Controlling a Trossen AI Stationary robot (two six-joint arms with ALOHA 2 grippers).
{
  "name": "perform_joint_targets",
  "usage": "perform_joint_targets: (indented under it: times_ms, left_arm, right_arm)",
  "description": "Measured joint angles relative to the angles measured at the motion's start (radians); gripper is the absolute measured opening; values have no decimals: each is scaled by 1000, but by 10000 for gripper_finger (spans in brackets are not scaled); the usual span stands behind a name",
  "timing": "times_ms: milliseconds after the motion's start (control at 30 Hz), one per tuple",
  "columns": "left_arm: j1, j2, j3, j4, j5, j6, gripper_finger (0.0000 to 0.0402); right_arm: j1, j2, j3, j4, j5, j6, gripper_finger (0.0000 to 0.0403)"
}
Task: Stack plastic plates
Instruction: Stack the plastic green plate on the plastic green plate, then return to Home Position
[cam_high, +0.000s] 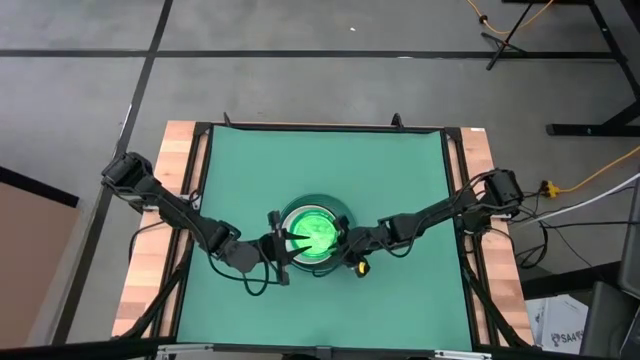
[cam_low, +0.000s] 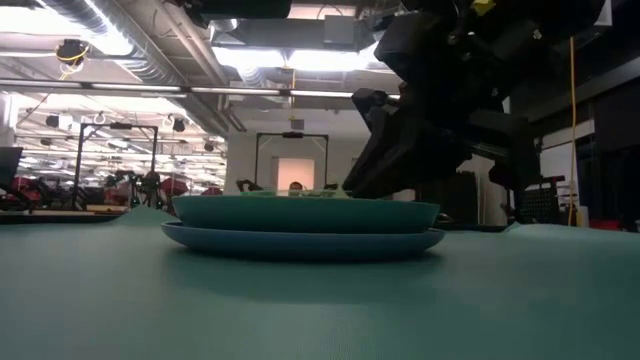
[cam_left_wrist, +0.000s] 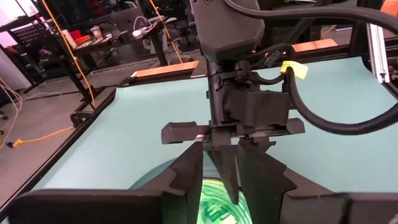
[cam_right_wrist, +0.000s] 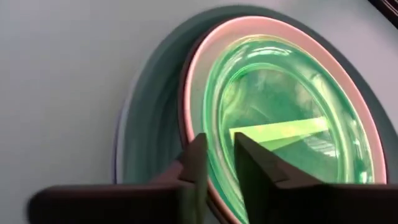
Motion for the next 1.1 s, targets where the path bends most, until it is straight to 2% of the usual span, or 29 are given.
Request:
perform_joint_targets:
  times_ms: [100, 200, 367, 633, 733, 933, 1100]
  left_arm:
    - [0, 0, 0, 0, 1, 0, 94]
    - [0, 0, 0, -2, 2, 0, 94]
    - [1, 0, -1, -25, 2, -26, 94]
    - [14, 17, -1, -22, 3, -15, 94]
    - [51, 12, -1, -24, 64, 27, 94]
    - [163, -11, -1, -19, 359, 35, 94]
    - [240, -19, -1, -22, 440, 81, 94]
  right_arm:
    - [0, -1, 17, -30, 16, 1, 110]
    - [0, -25, 64, -137, 25, 3, 146]
    - [0, -83, 158, -397, 18, 97, 169]
    - [1, -243, 164, -676, 61, 233, 138]
    - [1, -341, 110, -756, 69, 283, 118]
    - [1, -607, -87, -652, 59, 324, 78]
    - [0, -812, -239, -532, 56, 324, 58]
